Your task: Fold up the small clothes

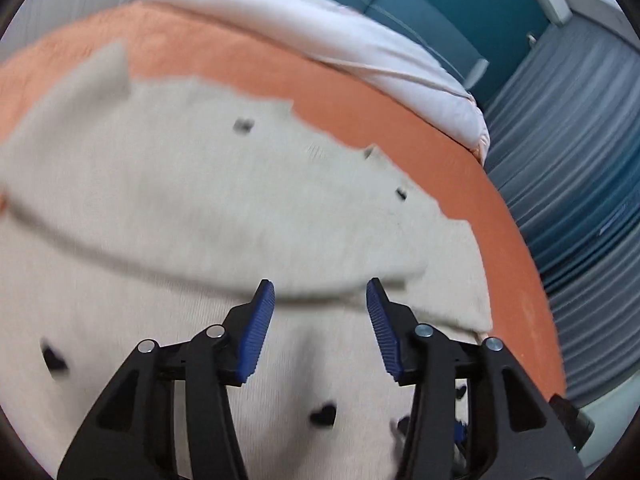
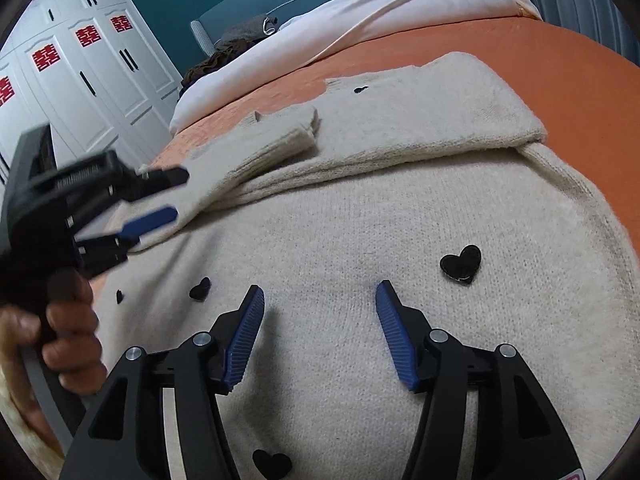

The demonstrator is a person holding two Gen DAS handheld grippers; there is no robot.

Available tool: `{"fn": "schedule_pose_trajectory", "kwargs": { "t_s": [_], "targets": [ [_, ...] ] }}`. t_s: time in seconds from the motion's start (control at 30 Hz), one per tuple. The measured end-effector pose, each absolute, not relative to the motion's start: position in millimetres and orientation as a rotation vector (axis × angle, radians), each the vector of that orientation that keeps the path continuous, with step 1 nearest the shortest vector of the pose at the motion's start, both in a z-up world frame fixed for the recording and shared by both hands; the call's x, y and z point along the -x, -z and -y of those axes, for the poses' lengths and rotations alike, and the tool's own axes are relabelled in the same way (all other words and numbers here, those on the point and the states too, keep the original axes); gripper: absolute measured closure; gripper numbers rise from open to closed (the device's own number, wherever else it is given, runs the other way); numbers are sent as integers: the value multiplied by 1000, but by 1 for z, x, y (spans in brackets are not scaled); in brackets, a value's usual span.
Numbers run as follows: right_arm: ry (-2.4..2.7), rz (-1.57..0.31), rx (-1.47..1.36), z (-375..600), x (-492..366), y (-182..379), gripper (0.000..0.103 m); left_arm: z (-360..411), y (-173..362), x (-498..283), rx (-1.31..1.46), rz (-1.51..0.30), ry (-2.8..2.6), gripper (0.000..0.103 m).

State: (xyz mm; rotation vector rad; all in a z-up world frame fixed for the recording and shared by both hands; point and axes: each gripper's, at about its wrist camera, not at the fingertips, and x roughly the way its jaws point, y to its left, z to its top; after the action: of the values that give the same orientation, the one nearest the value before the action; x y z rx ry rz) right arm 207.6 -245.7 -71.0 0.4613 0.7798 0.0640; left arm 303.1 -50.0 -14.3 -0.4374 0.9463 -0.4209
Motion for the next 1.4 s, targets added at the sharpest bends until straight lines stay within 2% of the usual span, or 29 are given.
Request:
{"fn": "schedule_pose_trajectory", "kwargs": {
  "t_s": [0.03,0.2,0.23,0.43,0.47,0.5,0.53,0.6,0.67,0.7,0.73,0.8,0.87,0.93,1.03,1.07,1.2,1.27,1.4],
  "targets": [
    [-64,-781,-466,246,-208,70,46,36,21,-299,488,-964,399,47],
    [-51,-771,-483,247,-229,38,44,-66,19,-315,662,-893,220,43],
    [-54,-768,-499,248,-241,32,43,-85,19,-321,698,-884,182,39],
    [16,-864,-560,245,-328,34,42,-151,25,-341,927,-862,48,39],
    [16,-895,-563,240,-338,41,44,-153,28,-341,952,-858,47,39],
    [17,-908,-570,236,-345,44,53,-155,29,-342,972,-856,45,39],
    [21,-912,-572,231,-350,46,71,-156,31,-342,983,-855,45,39],
    [-1,-922,-581,224,-359,45,94,-156,34,-350,998,-853,42,46],
    [-37,-851,-611,225,-361,20,95,-154,31,-359,1028,-846,60,69],
    [-61,-798,-613,228,-359,1,95,-154,28,-363,1038,-841,68,87],
    [-75,-744,-606,231,-353,-17,95,-158,25,-359,1037,-833,64,96],
    [-76,-629,-567,240,-336,-54,95,-153,16,-360,1015,-808,81,96],
    [-32,-572,-520,257,-319,-64,96,-137,12,-361,919,-817,109,96],
    [67,-656,-463,275,-320,-36,96,-112,21,-361,824,-868,128,96],
    [162,-873,-485,301,-328,39,97,-86,45,-358,779,-937,102,97],
    [149,-863,-549,308,-321,47,97,-83,50,-355,772,-934,90,97],
    [119,-765,-625,313,-304,36,97,-70,47,-350,636,-885,87,96],
    [139,-853,-570,310,-315,57,98,-66,47,-350,577,-878,94,96],
    [119,-839,-549,307,-314,54,96,-67,49,-347,539,-852,111,95]
  ]
}}
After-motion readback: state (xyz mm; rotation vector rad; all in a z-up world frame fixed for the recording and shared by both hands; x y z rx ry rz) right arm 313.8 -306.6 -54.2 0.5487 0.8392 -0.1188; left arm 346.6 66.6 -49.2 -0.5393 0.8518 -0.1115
